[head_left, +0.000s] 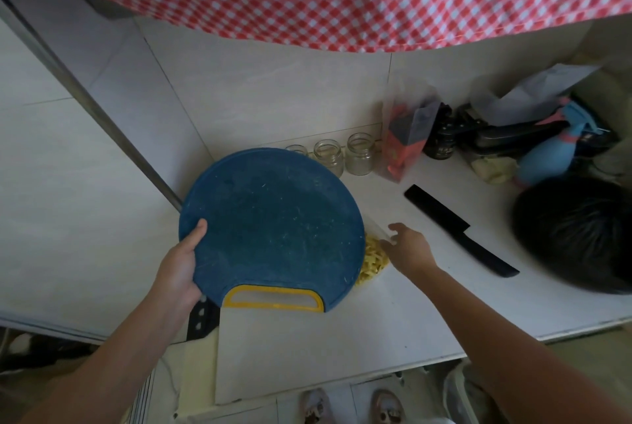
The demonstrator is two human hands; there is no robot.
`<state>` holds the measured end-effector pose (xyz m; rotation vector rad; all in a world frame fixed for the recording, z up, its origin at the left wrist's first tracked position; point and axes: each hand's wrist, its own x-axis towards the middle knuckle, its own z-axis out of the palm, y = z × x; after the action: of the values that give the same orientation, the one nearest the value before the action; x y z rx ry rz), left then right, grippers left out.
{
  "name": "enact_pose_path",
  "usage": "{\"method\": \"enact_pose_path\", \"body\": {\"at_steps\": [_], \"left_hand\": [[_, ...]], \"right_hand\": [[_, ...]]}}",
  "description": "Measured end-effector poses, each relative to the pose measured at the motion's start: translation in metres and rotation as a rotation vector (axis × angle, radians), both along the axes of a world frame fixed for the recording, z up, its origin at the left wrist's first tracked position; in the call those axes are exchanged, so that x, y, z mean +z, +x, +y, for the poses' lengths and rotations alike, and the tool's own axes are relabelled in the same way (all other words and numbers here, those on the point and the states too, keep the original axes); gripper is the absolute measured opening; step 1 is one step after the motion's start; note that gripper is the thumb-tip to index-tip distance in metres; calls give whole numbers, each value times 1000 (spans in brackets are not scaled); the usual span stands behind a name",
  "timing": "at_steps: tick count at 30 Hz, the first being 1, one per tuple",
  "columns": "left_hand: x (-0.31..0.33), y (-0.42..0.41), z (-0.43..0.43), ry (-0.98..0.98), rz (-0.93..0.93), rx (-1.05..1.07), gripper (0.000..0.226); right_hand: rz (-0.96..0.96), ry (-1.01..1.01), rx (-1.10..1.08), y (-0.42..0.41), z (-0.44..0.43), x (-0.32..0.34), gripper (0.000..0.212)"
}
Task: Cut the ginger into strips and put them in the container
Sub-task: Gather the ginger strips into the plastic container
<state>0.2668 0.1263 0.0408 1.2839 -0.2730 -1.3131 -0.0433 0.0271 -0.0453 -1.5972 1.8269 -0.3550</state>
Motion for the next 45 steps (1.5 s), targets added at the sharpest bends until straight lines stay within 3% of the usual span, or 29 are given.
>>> {"method": "enact_pose_path", "body": {"at_steps": [5,13,18,23,29,34,37,41,45], "left_hand": [[-6,-4,5,-2,33,35,38],[-25,-19,6,11,77,42,45],[-42,-49,3,30,172,-38,47],[-59,-107,9,84,310,-146,57],[-91,-137,8,294,287,-112,45],[-100,-131,-1,548,-24,-280,34],[-99,-118,-7,689,-287,-547,36],[-101,-94,-23,792,-832,-929,38],[-99,-70,-62,555,-1508,-945,29]], "right_hand": [[53,91,5,-10,-6,5,42],[275,-49,-149,-94,-28,35,11],[140,-153,-284,-125,-34,47,19],[39,-175,-274,-116,-29,42,19],[65,-106,-163,-95,-16,23,20],[32,-88,-103,-71,-6,9,18],[21,-75,-83,-58,-3,4,18],[22,-81,-71,-42,-3,2,18],[-31,-70,-80,-27,-1,1,15]]}}
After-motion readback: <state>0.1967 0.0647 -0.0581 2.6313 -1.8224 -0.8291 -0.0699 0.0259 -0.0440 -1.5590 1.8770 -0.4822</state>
